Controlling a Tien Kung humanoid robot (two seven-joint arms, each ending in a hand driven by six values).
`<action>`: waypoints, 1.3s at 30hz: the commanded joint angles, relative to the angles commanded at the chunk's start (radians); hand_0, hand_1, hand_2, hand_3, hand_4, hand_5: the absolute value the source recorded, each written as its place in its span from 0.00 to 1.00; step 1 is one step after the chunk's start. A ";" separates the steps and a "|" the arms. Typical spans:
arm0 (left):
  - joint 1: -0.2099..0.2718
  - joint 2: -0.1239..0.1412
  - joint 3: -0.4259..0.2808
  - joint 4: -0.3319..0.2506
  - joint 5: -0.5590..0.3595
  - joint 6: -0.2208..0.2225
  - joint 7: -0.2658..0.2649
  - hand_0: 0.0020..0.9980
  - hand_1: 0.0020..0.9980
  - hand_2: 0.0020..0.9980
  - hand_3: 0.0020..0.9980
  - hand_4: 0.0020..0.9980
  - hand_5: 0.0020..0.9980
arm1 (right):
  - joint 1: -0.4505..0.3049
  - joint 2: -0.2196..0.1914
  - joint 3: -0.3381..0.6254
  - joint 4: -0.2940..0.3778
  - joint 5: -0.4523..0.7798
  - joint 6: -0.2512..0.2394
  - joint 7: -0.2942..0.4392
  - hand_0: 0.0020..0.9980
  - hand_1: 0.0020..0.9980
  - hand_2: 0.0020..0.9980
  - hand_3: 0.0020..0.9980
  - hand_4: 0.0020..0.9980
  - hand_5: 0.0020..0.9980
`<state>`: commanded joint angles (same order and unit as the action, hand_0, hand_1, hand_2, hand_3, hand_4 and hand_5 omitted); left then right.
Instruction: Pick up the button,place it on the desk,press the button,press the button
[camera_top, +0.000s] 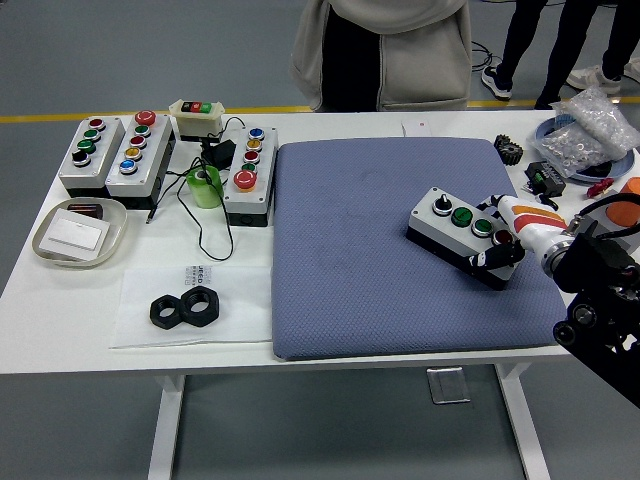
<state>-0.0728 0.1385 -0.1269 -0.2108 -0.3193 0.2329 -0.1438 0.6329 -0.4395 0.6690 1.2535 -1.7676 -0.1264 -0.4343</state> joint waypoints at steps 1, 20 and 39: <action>0.000 0.000 -0.001 0.000 0.000 0.000 0.000 0.70 0.83 0.89 0.83 0.64 1.00 | 0.001 -0.005 -0.004 0.002 0.003 0.004 0.007 0.43 0.48 0.52 0.73 0.93 0.14; -0.004 0.000 0.004 0.002 -0.008 -0.001 -0.002 0.70 0.83 0.89 0.83 0.64 1.00 | 0.031 -0.086 -0.062 0.032 0.009 0.094 0.186 0.45 0.49 0.52 0.73 0.91 0.11; -0.004 -0.003 -0.003 0.001 0.005 0.000 0.001 0.70 0.83 0.89 0.83 0.64 1.00 | 0.062 -0.161 -0.119 0.049 -0.018 0.131 0.338 0.46 0.49 0.52 0.73 0.89 0.08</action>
<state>-0.0768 0.1358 -0.1303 -0.2095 -0.3148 0.2330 -0.1427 0.6946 -0.6000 0.5500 1.3024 -1.7860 0.0048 -0.0959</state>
